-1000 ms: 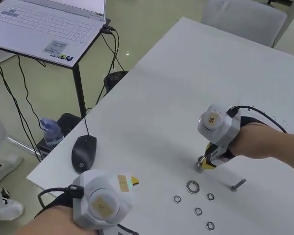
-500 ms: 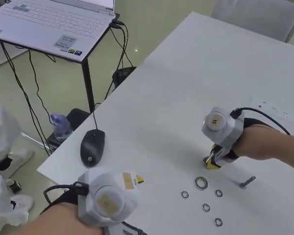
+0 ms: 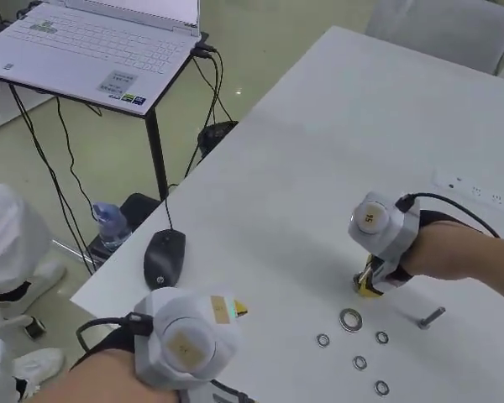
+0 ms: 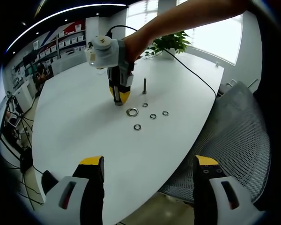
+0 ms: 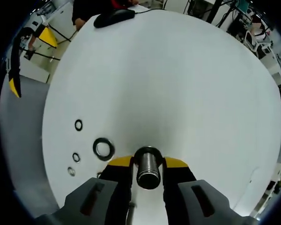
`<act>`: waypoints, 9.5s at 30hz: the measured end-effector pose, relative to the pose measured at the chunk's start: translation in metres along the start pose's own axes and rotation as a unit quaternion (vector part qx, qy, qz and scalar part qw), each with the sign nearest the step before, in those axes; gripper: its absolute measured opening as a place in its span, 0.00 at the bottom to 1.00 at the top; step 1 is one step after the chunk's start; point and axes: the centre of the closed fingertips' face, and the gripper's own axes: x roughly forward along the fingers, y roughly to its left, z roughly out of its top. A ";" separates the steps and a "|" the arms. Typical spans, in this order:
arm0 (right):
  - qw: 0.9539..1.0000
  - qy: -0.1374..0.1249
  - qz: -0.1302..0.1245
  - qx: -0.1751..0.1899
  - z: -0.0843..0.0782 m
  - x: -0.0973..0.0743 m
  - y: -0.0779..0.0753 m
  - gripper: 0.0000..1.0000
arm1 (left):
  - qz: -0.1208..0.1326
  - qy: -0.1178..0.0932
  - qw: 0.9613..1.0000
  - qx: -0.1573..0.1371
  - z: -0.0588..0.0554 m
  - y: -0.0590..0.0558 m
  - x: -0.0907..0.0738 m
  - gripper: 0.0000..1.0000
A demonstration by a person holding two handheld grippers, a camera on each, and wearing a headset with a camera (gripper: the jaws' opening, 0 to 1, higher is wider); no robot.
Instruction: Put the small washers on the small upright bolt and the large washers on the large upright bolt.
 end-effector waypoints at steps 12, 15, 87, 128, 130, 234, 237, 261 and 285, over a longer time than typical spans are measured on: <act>0.999 -0.016 0.012 0.027 -0.004 -0.001 -0.001 0.25 | -0.006 0.002 1.000 -0.001 0.000 -0.005 0.004 0.77; 0.999 -0.019 0.015 0.030 -0.004 -0.001 0.000 0.27 | -0.005 0.005 1.000 0.000 -0.001 -0.005 0.002 0.76; 0.998 -0.062 0.004 -0.002 0.007 -0.006 0.067 0.39 | -0.005 -0.011 0.999 0.031 0.019 -0.003 -0.007 0.77; 0.999 -0.023 -0.008 0.028 0.009 0.004 0.065 0.23 | 0.000 -0.009 1.000 0.008 0.003 -0.013 -0.009 0.72; 0.999 -0.020 -0.011 0.028 0.008 0.004 0.065 0.23 | 0.000 -0.010 1.000 0.009 0.005 -0.013 -0.010 0.72; 0.998 -0.017 -0.010 0.055 0.003 -0.032 -0.002 0.22 | -0.025 -0.007 1.000 0.004 0.005 -0.016 0.000 0.98; 0.998 -0.014 -0.008 0.055 0.003 -0.027 -0.002 0.22 | -0.024 -0.005 1.000 0.004 0.005 -0.016 0.000 0.98; 0.998 -0.006 -0.003 0.064 0.002 -0.014 0.000 0.23 | -0.020 0.003 1.000 -0.005 -0.002 -0.015 -0.003 0.95; 0.998 -0.005 0.000 0.056 0.001 -0.018 0.009 0.29 | -0.020 0.006 1.000 -0.010 -0.003 -0.020 -0.006 0.92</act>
